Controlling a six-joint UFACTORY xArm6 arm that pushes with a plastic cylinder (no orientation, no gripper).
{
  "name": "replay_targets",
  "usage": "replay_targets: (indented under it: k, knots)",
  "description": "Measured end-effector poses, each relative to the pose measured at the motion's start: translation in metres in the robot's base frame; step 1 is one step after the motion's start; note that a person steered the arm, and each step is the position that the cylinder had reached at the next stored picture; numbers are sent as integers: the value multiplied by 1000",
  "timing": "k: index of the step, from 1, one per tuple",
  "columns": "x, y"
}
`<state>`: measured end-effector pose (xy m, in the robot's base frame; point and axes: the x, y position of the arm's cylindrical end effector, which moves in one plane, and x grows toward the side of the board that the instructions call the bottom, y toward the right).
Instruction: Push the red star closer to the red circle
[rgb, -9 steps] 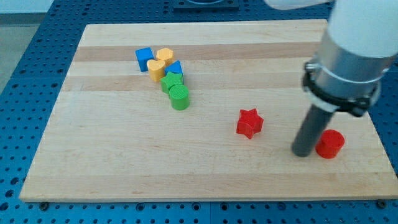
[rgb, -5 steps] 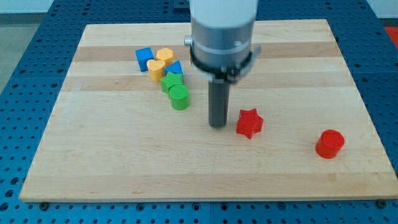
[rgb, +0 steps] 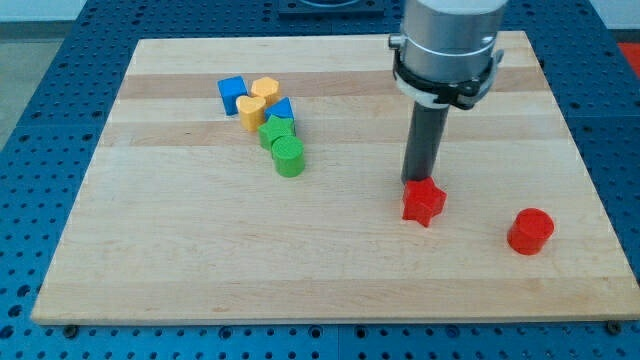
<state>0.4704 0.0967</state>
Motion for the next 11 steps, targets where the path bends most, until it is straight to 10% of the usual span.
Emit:
replay_targets:
  k: [8,11]
  knots:
    - [18,-29]
    - [101,-38]
